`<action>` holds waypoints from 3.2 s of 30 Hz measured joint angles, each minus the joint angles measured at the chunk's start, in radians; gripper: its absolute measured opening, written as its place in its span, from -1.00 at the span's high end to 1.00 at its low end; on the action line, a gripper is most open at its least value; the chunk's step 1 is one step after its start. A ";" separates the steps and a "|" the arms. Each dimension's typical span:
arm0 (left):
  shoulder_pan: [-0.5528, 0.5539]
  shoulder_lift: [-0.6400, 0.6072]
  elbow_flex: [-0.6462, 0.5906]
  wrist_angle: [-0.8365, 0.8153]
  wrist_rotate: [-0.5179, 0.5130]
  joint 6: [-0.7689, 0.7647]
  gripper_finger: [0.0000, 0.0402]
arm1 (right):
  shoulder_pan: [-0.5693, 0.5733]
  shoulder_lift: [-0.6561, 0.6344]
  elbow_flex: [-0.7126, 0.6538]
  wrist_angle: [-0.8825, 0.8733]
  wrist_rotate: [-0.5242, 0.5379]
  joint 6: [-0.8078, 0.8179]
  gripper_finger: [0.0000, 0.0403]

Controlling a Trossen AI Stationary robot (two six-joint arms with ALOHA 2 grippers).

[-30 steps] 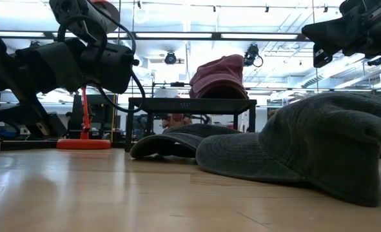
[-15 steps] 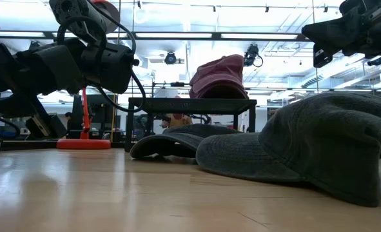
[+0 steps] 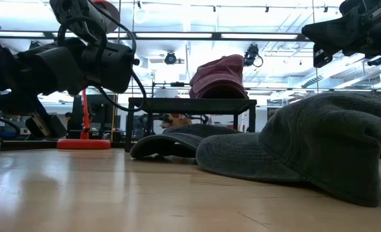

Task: Pick & Place hat
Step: Put the bottom left black cap on the shelf

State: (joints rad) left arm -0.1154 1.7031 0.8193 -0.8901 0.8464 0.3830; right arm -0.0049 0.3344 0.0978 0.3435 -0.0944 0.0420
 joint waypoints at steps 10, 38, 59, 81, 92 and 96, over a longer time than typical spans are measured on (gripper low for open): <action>0.000 -0.061 0.070 -0.031 -0.018 -0.067 0.78 | 0.000 0.000 0.000 0.000 0.000 0.000 0.89; 0.001 -0.142 0.497 -0.368 -0.119 -0.110 0.78 | 0.000 0.000 0.000 0.000 0.000 0.000 0.89; 0.188 -0.142 0.888 -0.644 -0.219 -0.075 0.78 | 0.000 0.000 0.000 0.000 0.000 0.000 0.89; 0.501 -0.142 1.066 -0.640 -0.439 0.096 0.78 | 0.000 0.000 0.000 0.000 0.000 0.000 0.89; 0.629 -0.142 1.066 -0.592 -0.462 0.191 0.78 | 0.000 0.000 0.000 0.000 0.000 0.000 0.89; 0.661 -0.142 1.066 -0.568 -0.462 0.249 0.78 | 0.000 0.000 0.000 0.000 0.000 0.000 0.89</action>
State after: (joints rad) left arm 0.5454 1.5616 1.8858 -1.4577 0.3847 0.6324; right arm -0.0050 0.3340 0.0978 0.3435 -0.0946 0.0422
